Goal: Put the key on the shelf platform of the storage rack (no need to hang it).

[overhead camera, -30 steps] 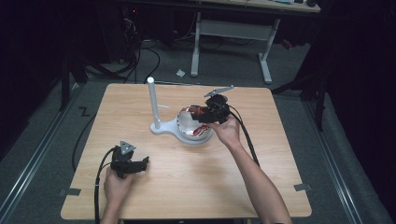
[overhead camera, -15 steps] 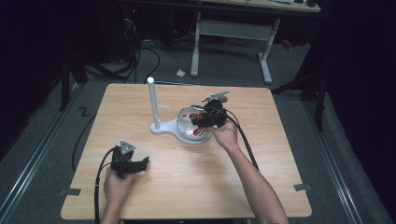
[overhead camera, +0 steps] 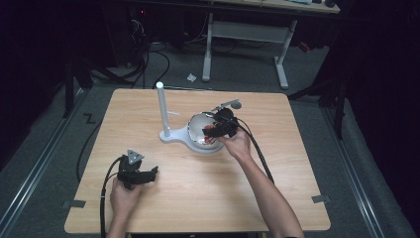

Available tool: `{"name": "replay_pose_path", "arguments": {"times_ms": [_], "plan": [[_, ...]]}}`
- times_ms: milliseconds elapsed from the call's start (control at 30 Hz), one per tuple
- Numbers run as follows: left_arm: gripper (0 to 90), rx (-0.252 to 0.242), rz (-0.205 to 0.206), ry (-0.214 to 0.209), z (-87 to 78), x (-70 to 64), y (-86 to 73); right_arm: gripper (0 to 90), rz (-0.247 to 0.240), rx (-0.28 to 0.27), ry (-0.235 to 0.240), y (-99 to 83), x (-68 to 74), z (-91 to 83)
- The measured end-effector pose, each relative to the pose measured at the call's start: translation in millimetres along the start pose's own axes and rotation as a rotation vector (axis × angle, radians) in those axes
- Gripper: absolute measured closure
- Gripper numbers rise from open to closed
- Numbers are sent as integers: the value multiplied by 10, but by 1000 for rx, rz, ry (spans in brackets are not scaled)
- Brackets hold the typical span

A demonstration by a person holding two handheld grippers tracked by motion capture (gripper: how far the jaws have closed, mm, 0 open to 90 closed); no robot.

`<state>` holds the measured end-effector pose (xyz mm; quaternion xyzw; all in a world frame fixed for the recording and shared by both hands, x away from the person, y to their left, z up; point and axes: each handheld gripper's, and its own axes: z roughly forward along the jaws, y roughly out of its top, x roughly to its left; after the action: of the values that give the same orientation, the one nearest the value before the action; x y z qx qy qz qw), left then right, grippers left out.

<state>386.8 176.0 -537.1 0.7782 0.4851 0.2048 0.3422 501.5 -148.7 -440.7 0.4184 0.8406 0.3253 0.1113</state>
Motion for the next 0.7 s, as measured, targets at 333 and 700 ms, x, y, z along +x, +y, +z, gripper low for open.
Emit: {"name": "replay_pose_path", "arguments": {"times_ms": [333,700], "plan": [[176,-1,-1,0,0,-1,0,364,18,-72,25,-35,-48,-172],[176,0,-1,-1,0,0,1,400,19,-156,29,-152,-99,-508]]}}
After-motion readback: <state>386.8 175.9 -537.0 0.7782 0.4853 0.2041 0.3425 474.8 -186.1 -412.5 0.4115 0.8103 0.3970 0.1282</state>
